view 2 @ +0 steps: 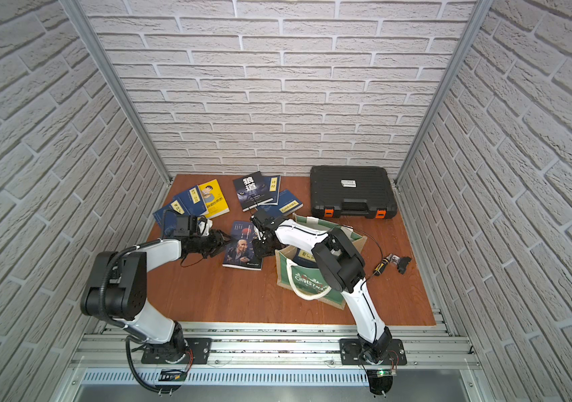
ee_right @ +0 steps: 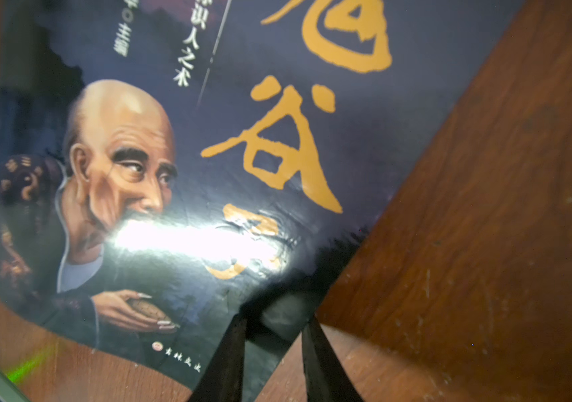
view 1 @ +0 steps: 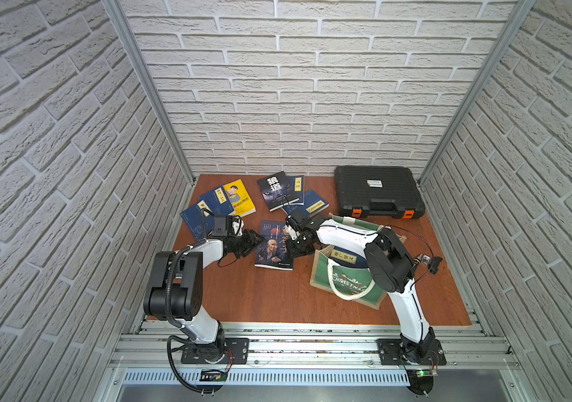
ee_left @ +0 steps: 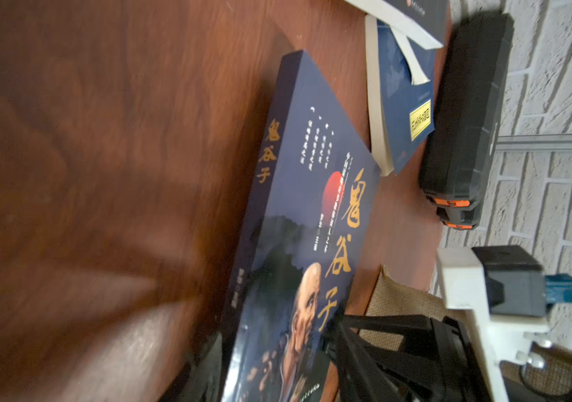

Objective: Put the books into the canvas bag
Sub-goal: Pick up the book from the center of the board.

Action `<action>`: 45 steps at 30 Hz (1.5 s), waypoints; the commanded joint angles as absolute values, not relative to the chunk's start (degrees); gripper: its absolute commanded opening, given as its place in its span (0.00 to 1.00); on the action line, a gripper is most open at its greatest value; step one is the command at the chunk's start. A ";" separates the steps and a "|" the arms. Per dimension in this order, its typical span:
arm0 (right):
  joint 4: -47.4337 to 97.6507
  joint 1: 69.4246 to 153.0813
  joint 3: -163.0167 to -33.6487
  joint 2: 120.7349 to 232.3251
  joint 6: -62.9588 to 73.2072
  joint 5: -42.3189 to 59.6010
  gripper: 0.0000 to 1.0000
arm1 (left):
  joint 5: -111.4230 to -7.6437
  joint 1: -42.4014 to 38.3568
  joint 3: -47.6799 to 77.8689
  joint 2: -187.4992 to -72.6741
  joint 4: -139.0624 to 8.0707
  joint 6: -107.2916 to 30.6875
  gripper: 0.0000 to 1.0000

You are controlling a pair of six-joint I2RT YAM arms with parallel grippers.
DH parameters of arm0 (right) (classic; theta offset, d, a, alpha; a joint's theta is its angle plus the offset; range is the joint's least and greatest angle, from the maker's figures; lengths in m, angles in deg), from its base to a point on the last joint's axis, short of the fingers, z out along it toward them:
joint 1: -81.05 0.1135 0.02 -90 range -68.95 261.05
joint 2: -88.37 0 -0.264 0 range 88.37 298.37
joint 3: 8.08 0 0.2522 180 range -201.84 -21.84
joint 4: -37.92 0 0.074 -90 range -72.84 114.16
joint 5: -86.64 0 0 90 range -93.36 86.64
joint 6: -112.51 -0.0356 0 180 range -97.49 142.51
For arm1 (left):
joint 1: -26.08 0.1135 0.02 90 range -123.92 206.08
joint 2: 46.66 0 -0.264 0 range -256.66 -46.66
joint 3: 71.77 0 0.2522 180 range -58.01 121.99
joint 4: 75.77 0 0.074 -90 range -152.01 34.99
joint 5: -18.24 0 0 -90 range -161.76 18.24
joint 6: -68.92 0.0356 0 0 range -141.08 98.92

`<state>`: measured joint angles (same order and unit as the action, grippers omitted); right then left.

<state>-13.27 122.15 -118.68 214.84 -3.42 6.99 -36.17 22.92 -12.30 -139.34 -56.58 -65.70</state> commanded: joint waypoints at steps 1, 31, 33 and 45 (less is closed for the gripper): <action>-16.81 122.32 -118.85 219.32 -1.44 5.82 0.28 | -35.16 22.03 -9.70 -140.26 -47.51 -59.68 0.54; -19.55 120.43 -123.25 222.87 3.23 8.87 0.23 | -13.96 22.91 -20.25 -143.52 -72.78 -65.91 0.55; -19.54 120.44 -123.23 222.94 3.42 9.11 0.23 | -13.15 22.90 -20.86 -142.14 -73.54 -66.73 0.54; -17.42 120.17 -119.78 222.49 1.55 13.62 0.23 | -17.15 21.03 -25.08 -140.30 -84.24 -75.68 0.45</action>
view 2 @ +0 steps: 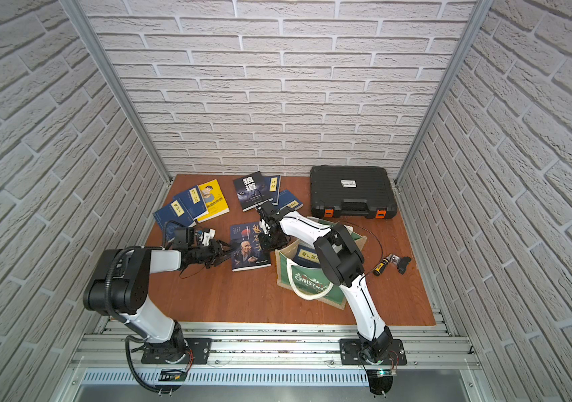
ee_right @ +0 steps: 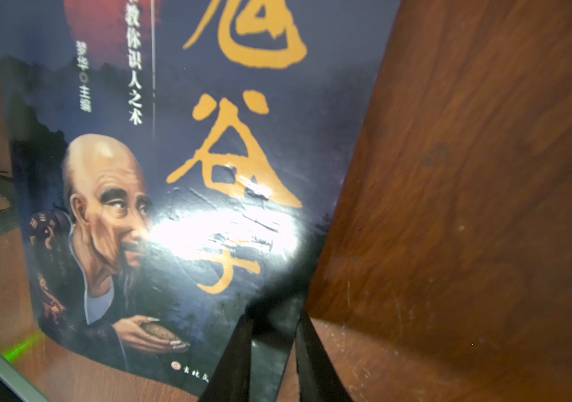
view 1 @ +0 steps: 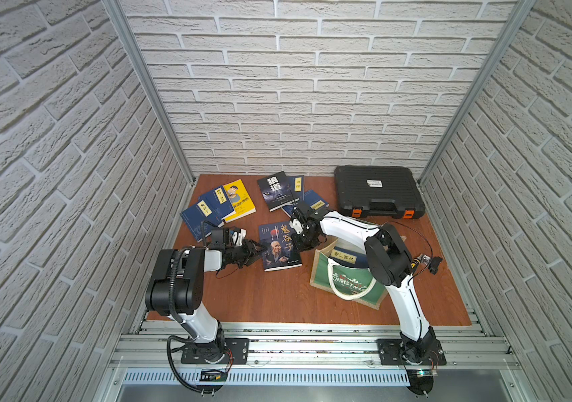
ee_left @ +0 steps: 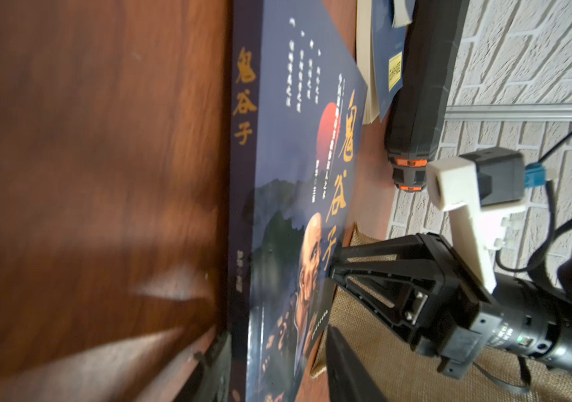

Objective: Put the books into the canvas bag
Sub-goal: Pick up the book from the center of the board.

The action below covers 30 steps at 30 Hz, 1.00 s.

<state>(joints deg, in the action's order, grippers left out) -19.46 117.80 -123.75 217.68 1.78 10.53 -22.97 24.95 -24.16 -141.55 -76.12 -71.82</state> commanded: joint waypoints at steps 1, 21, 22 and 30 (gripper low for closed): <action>-17.19 120.29 -119.35 222.33 1.40 13.76 0.22 | -18.59 20.67 -25.41 -140.57 -85.09 -76.37 0.46; -18.81 121.00 -120.00 221.42 1.12 13.99 0.23 | -19.63 14.00 -29.07 -143.72 -98.15 -85.64 0.37; -19.41 120.97 -120.67 222.10 1.44 13.58 0.24 | -19.35 13.95 -28.83 -142.62 -95.51 -84.27 0.38; -22.50 120.87 -125.88 224.66 4.26 13.60 0.29 | -17.62 14.14 -26.21 -136.57 -74.81 -72.49 0.50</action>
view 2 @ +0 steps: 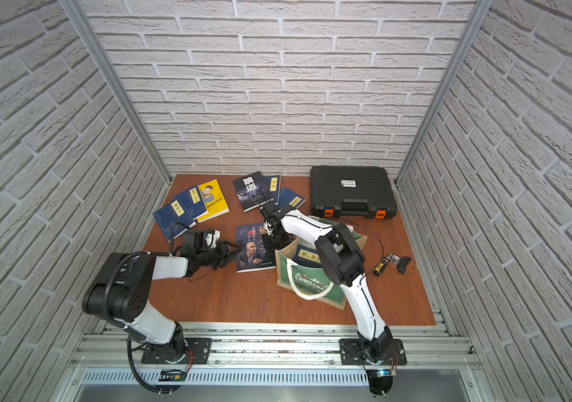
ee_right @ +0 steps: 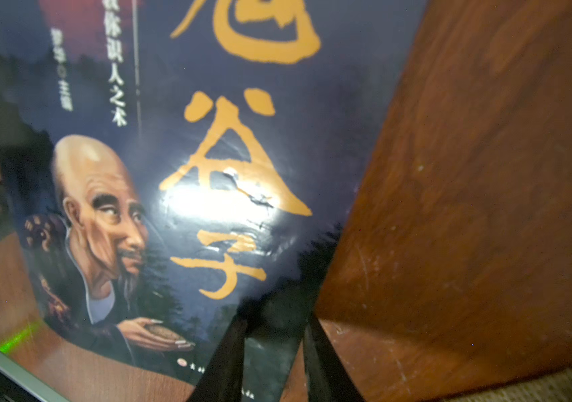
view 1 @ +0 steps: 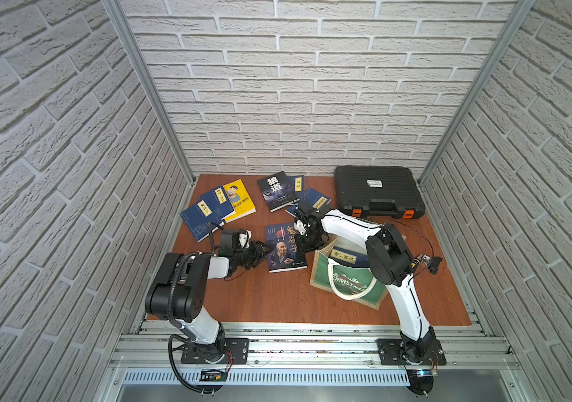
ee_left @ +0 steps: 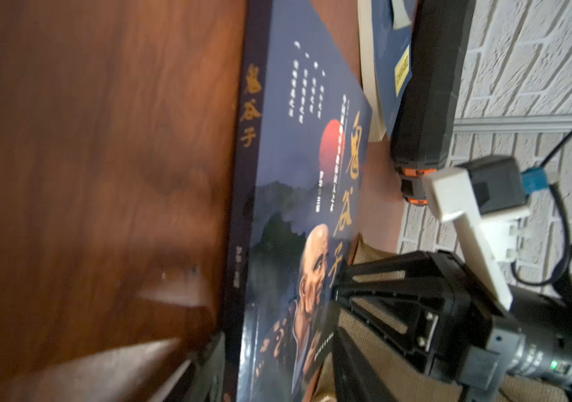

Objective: Put the books into the canvas bag
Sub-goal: Pick up the book from the center of the board.

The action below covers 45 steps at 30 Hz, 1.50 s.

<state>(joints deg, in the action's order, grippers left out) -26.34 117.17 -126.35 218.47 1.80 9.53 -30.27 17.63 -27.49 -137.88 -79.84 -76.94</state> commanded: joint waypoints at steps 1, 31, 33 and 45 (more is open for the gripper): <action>-22.91 120.89 -126.50 225.07 4.60 13.60 0.30 | -17.45 14.12 -26.57 -136.81 -75.79 -72.65 0.50; -19.78 125.38 -123.51 223.05 3.95 8.52 0.35 | -33.37 11.59 -41.13 -124.61 -93.46 -86.89 0.46; -19.23 126.16 -122.90 222.82 3.73 8.68 0.34 | -39.54 9.86 -37.42 -116.51 -76.85 -80.65 0.48; -18.03 129.39 -122.94 225.11 1.15 8.18 0.33 | -38.46 16.40 -40.36 -111.54 -70.10 -83.05 0.39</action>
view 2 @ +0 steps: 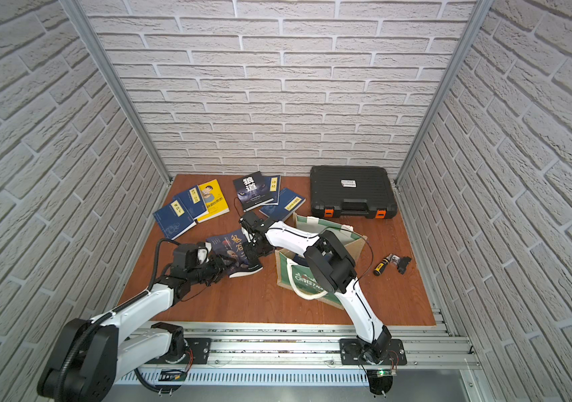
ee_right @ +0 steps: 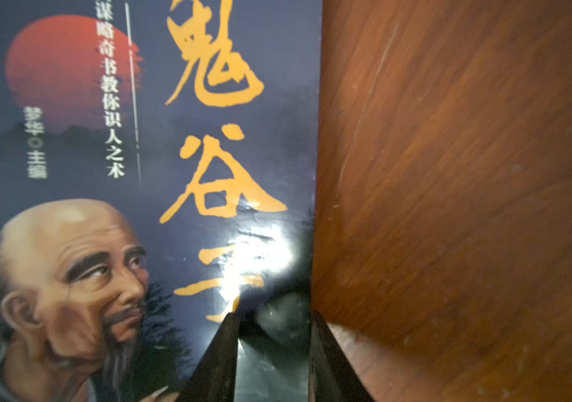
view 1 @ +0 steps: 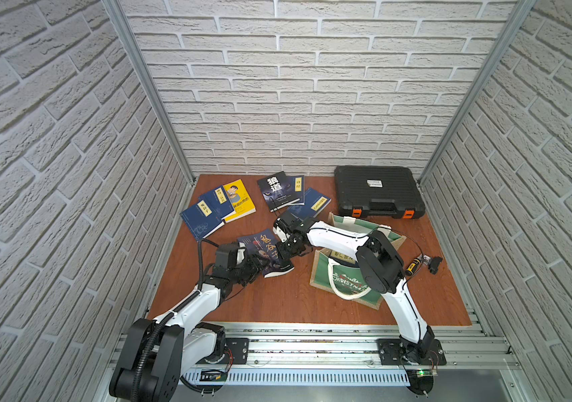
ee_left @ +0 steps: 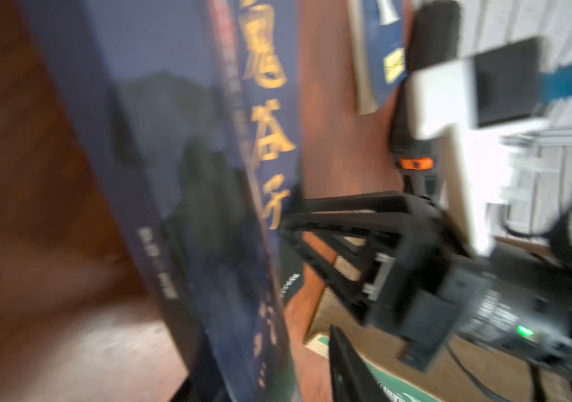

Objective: Put the books into the canvas bag
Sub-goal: Pick up the book from the center of the board.

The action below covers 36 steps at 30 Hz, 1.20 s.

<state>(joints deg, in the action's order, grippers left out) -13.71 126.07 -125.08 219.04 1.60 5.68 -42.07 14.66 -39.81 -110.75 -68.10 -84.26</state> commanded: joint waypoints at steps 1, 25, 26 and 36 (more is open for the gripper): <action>-18.40 129.54 -123.54 224.57 1.23 7.51 0.33 | -37.59 17.27 -40.66 -111.62 -70.13 -82.95 0.34; -33.71 135.78 -121.23 178.52 22.29 -14.30 0.56 | -41.35 18.78 -29.80 -97.29 -45.33 -69.40 0.00; -35.82 135.80 -120.35 176.82 22.10 -16.72 0.57 | -41.57 18.84 -29.71 -97.11 -45.02 -69.26 0.00; -46.60 135.17 -111.63 169.72 21.10 -20.56 0.75 | -42.32 18.81 -29.10 -100.14 -46.35 -68.91 0.00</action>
